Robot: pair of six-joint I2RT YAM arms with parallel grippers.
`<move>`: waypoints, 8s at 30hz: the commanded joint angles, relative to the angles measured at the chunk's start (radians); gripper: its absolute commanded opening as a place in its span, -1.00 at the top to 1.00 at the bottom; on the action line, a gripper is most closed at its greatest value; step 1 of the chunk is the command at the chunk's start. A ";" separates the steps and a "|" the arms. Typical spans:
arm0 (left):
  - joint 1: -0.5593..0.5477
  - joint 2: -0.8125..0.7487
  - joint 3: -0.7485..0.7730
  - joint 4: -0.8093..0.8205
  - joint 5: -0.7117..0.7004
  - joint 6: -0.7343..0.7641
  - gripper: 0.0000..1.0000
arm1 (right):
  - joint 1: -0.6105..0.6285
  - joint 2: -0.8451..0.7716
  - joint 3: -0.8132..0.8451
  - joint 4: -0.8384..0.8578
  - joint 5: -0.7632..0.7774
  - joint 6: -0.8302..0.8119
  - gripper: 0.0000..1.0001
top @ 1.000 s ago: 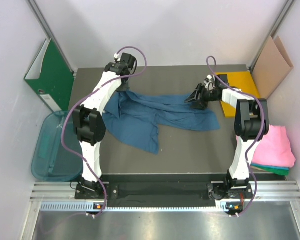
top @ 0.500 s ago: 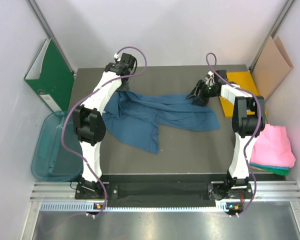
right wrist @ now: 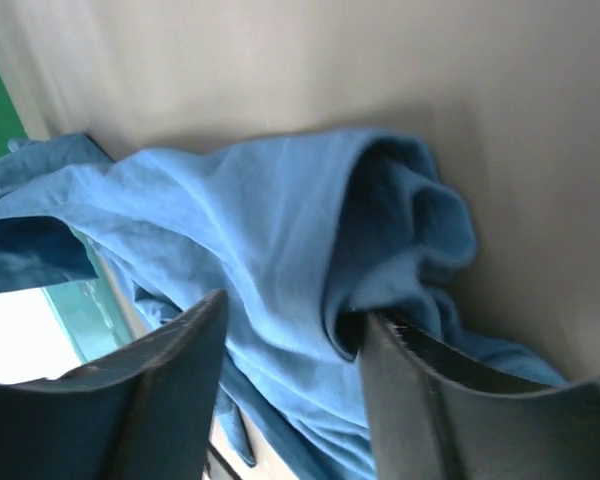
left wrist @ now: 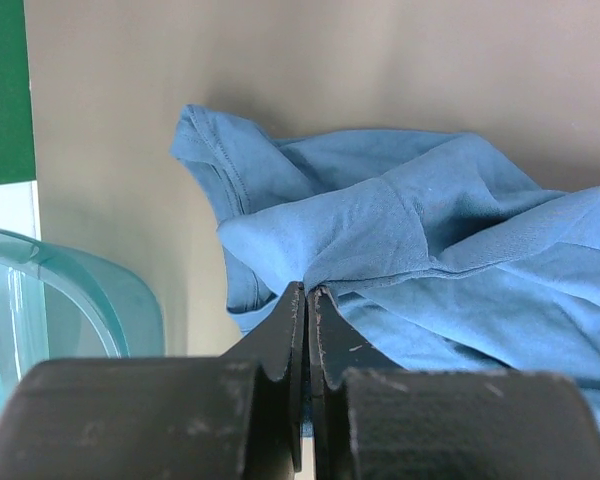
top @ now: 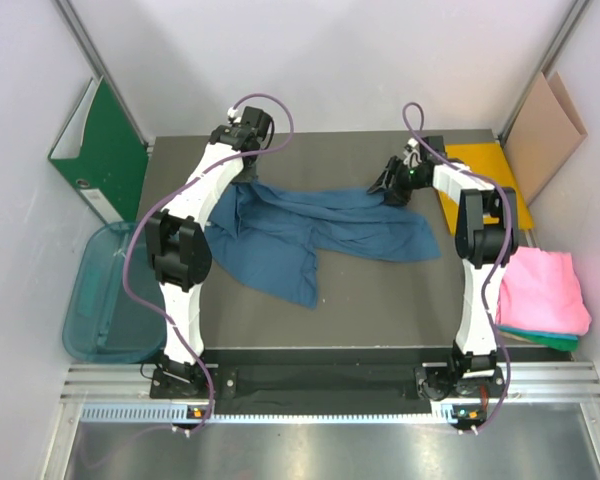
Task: Fold and stack the t-shirts
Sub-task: Flatten out the tshirt
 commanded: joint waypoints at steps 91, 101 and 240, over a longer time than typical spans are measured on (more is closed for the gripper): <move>-0.005 0.016 -0.038 -0.024 -0.063 0.009 1.00 | 0.020 0.131 0.372 -0.037 -0.046 0.101 0.10; -0.005 0.024 -0.021 -0.027 -0.060 0.012 1.00 | 0.035 0.171 0.429 -0.052 -0.040 0.116 0.13; 0.149 0.390 0.172 0.278 0.157 -0.060 1.00 | -0.160 0.102 0.417 0.065 0.761 -0.358 1.00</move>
